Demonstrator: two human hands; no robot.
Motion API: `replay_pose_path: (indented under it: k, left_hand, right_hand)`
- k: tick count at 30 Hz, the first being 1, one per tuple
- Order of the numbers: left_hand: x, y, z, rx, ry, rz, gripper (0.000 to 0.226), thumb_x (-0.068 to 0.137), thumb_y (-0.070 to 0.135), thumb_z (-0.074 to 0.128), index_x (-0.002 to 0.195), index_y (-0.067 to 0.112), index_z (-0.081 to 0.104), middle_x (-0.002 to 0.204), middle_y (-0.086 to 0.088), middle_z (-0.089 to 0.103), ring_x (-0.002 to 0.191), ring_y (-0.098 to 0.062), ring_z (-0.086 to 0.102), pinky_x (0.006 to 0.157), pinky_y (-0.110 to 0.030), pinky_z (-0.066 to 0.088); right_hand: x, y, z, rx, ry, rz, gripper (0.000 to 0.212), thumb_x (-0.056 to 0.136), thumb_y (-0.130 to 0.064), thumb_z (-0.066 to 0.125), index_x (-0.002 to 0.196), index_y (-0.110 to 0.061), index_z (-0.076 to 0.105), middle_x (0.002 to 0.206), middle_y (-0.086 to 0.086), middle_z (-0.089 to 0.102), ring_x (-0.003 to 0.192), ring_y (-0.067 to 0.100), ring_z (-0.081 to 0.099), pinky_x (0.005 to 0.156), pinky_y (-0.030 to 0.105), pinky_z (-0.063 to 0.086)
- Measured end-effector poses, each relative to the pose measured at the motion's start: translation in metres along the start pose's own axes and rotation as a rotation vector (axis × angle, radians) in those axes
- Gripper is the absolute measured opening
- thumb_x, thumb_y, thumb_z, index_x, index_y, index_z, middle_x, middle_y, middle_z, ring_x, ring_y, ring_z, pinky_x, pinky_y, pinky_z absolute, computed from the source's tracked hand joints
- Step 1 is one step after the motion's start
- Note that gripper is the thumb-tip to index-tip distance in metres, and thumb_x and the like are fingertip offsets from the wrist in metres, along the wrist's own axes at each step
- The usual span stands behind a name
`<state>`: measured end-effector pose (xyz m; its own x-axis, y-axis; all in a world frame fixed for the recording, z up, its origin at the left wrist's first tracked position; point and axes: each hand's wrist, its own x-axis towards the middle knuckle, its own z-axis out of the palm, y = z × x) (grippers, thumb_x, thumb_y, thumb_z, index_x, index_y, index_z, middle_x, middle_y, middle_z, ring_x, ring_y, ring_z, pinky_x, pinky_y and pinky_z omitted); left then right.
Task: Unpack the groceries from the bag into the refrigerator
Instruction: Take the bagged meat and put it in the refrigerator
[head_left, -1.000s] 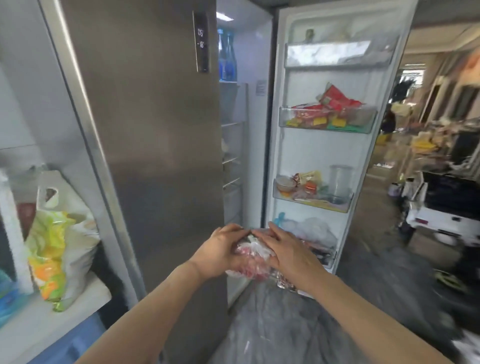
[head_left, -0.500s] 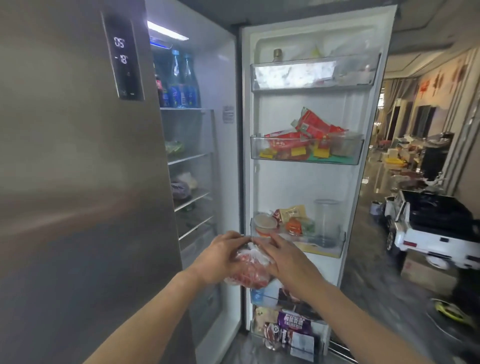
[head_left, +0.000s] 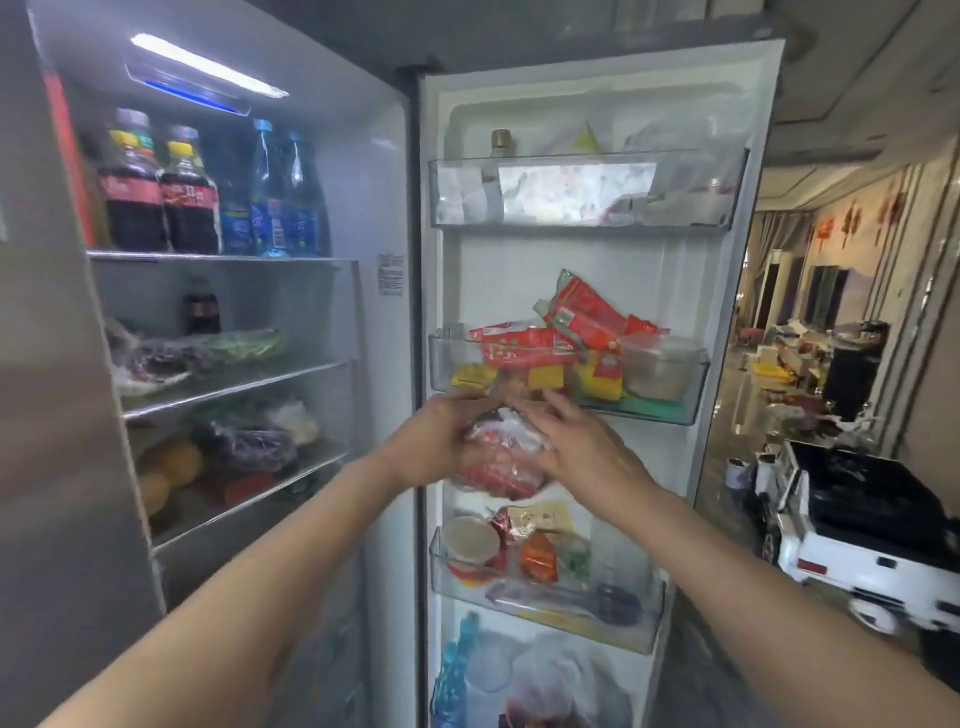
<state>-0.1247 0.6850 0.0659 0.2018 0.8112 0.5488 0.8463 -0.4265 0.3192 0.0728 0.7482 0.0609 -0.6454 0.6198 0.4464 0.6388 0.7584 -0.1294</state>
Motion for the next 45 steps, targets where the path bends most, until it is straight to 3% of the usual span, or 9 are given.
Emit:
replay_pose_path:
  k: [5,16,20,23,28,31,34,37,45]
  left_hand:
    - [0.086,-0.002,-0.064,0.060,0.067,0.049,0.057,0.078,0.035,0.074,0.127,0.011,0.058,0.114,0.000,0.055,0.102,-0.009,0.052,0.094,-0.012,0.039]
    - [0.189,-0.085,-0.069,0.032,0.039,0.033,0.065,0.079,0.037,0.072,0.135,0.014,0.050,0.121,-0.001,0.051,0.110,-0.012,0.052,0.096,-0.014,0.037]
    - [0.209,-0.108,-0.050,0.001,-0.026,0.041,0.067,0.079,0.038,0.070,0.138,0.013,0.047,0.121,0.000,0.048,0.114,-0.016,0.052,0.102,-0.027,0.040]
    - [0.217,-0.123,-0.045,-0.023,-0.062,0.053,0.059,0.084,0.030,0.068,0.137,0.014,0.048,0.119,0.002,0.049,0.110,-0.010,0.049,0.097,-0.016,0.037]
    - [0.215,-0.166,-0.053,-0.063,-0.242,-0.013,0.050,0.086,0.021,0.069,0.134,0.021,0.052,0.141,0.009,0.038,0.126,0.001,0.039,0.107,-0.014,0.031]
    - [0.209,-0.176,-0.052,-0.125,-0.362,-0.128,0.066,0.067,0.043,0.078,0.128,0.035,0.054,0.150,0.020,0.021,0.129,-0.001,0.040,0.106,-0.018,0.035]
    - [0.205,-0.175,-0.049,-0.138,-0.355,-0.159,0.101,0.049,0.070,0.075,0.137,0.028,0.050,0.148,0.023,0.025,0.128,-0.004,0.043,0.106,-0.021,0.037]
    - [0.200,-0.179,-0.048,-0.160,-0.357,-0.167,0.100,0.055,0.067,0.073,0.142,0.028,0.043,0.143,0.025,0.030,0.129,-0.003,0.041,0.094,-0.006,0.033]
    - [0.192,-0.161,-0.055,-0.287,-0.301,-0.202,0.083,0.070,0.064,0.069,0.141,0.036,0.038,0.146,0.020,0.034,0.130,-0.001,0.035,0.108,-0.023,0.028]
  right_hand:
    - [0.088,0.017,-0.058,0.017,0.159,-0.061,0.058,0.094,-0.047,0.052,0.147,-0.036,0.031,0.158,0.009,0.019,0.142,0.030,0.025,0.113,0.037,0.025]
    - [0.192,0.054,-0.054,0.010,0.134,0.025,0.060,0.094,-0.055,0.045,0.148,-0.039,0.025,0.159,0.008,0.014,0.144,0.030,0.021,0.117,0.040,0.022]
    - [0.204,0.070,-0.039,-0.024,0.092,0.065,0.061,0.094,-0.056,0.043,0.149,-0.036,0.027,0.159,0.011,0.014,0.144,0.031,0.018,0.118,0.041,0.019]
    - [0.209,0.073,-0.034,-0.014,0.066,0.077,0.060,0.093,-0.056,0.042,0.148,-0.036,0.029,0.159,0.008,0.014,0.144,0.030,0.019,0.117,0.044,0.020]
    - [0.219,0.070,-0.021,0.037,-0.075,0.003,0.058,0.089,-0.068,0.036,0.135,-0.034,0.048,0.136,0.008,0.052,0.125,0.029,0.048,0.102,0.042,0.041]
    - [0.220,0.073,-0.007,-0.096,-0.209,0.040,0.073,0.084,-0.080,0.015,0.144,-0.042,0.032,0.157,0.005,0.022,0.144,0.028,0.019,0.115,0.047,0.022]
    - [0.218,0.076,0.004,-0.156,-0.205,0.027,0.082,0.080,-0.084,0.007,0.151,-0.041,0.010,0.161,-0.004,0.000,0.148,0.022,-0.005,0.118,0.051,0.008]
    - [0.218,0.077,0.006,-0.161,-0.194,0.027,0.082,0.080,-0.083,0.005,0.150,-0.042,0.010,0.161,-0.005,-0.001,0.148,0.021,-0.007,0.119,0.051,0.005]
    - [0.211,0.072,0.002,-0.148,-0.176,0.049,0.088,0.075,-0.084,0.002,0.151,-0.039,0.010,0.161,-0.005,-0.004,0.148,0.020,-0.008,0.119,0.049,0.005]
